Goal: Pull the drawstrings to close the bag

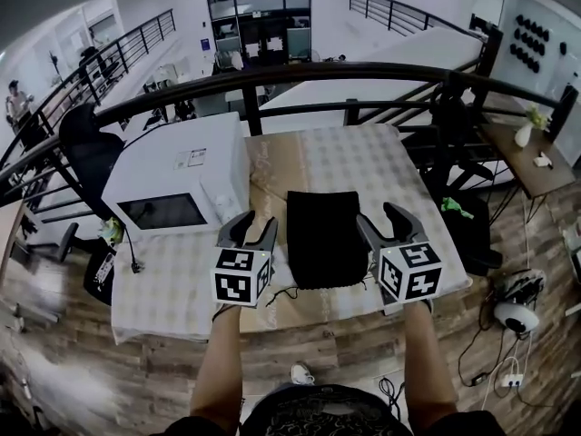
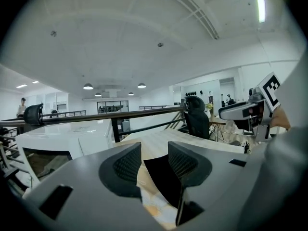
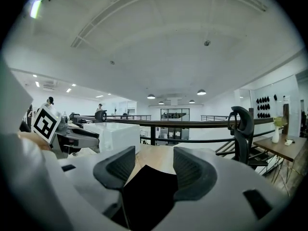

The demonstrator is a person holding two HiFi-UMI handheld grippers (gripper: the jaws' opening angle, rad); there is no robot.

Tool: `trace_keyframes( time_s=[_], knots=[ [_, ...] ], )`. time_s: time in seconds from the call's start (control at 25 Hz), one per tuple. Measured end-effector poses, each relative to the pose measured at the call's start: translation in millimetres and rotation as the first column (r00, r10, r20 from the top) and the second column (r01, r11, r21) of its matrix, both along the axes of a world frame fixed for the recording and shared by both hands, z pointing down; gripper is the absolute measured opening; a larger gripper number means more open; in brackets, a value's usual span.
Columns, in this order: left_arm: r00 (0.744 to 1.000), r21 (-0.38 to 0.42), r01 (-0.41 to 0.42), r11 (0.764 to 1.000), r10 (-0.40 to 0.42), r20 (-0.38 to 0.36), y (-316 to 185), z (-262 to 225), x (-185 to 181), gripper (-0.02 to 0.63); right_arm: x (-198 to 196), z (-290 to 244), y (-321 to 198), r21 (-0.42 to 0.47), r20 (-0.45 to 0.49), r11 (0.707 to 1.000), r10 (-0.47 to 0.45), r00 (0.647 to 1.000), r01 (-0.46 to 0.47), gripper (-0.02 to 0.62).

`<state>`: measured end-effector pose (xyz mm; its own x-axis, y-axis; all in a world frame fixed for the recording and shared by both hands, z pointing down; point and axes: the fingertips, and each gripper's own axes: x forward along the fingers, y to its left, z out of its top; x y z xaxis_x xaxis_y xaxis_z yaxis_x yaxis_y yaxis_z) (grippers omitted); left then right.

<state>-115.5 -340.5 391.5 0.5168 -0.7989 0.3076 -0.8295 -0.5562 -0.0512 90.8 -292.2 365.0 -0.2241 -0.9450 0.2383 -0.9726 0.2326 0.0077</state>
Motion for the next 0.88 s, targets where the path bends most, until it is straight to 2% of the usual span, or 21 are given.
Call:
trace_keyframes(
  time_s=[0.48, 0.88],
  knots=[
    [1.0, -0.005, -0.009, 1.0, 0.008, -0.024, -26.1, 3.5, -15.2, 0.175, -18.3, -6.4, -30.0, 0.005, -0.014, 1.0, 0.001, 1.0, -0.001, 0.233],
    [0.999, 0.023, 0.046, 0.999, -0.046, -0.005, -27.5, -6.5, 15.3, 0.175, 20.2, -10.1, -36.3, 0.025, -0.015, 0.998, -0.053, 0.998, 0.054, 0.233]
  ],
)
